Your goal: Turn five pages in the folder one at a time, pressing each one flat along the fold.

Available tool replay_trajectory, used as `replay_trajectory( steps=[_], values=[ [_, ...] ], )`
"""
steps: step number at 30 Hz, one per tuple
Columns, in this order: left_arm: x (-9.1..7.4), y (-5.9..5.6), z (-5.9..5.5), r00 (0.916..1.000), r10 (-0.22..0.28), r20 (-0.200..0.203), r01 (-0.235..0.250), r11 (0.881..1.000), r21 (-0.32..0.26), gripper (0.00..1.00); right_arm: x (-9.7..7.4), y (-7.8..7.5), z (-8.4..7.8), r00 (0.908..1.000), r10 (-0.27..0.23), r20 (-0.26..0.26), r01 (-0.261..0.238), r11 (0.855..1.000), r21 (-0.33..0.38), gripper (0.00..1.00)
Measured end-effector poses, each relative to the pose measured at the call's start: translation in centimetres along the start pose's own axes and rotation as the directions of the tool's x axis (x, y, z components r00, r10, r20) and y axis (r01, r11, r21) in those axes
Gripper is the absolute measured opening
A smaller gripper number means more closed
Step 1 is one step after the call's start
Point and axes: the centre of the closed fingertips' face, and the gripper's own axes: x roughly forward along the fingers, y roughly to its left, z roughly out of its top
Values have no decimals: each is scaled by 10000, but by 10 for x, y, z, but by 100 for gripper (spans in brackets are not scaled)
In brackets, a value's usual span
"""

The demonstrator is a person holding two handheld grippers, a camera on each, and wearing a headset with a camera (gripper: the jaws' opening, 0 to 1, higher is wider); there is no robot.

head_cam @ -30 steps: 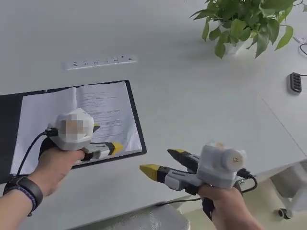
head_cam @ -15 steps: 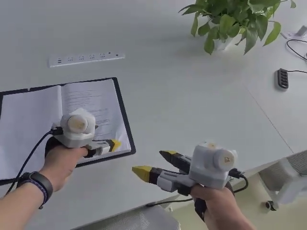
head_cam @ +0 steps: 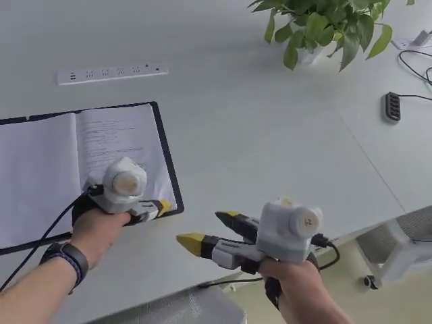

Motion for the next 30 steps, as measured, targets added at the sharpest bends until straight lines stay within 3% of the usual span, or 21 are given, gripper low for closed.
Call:
replay_trajectory(
  steps=[12, 17, 19, 21, 24, 26, 30],
  values=[
    [-3, 5, 0, 9999, -99, 117, 103, 9993, -350, 56, 7, -3, 4, 9999, 158, 8, -158, 9999, 30, 64],
    [-3, 4, 0, 9999, 3, 102, -1, 9998, -219, 55, 11, -5, 4, 9997, 223, -49, -223, 9997, 32, 64],
    [-4, 2, 2, 10000, 4, 53, -2, 9991, -432, 53, 12, -5, 5, 9997, 235, -47, -234, 9997, 40, 64],
    [-5, -4, 7, 9994, -197, 291, 219, 9967, -780, 49, 13, -6, 6, 9997, 258, -24, -258, 9996, 72, 63],
    [-2, -16, 10, 9972, -614, 434, 664, 9900, -1245, 61, 14, -6, 6, 9996, 266, -31, -265, 9996, 109, 63],
    [-1, -19, 12, 9967, -654, 487, 708, 9904, -1184, 64, 15, -7, 6, 9996, 285, -24, -285, 9995, 108, 63],
    [2, -14, 7, 9993, -251, 291, 267, 9982, -535, 58, 15, -7, 5, 9995, 295, -66, -294, 9995, 121, 62]
  ],
)
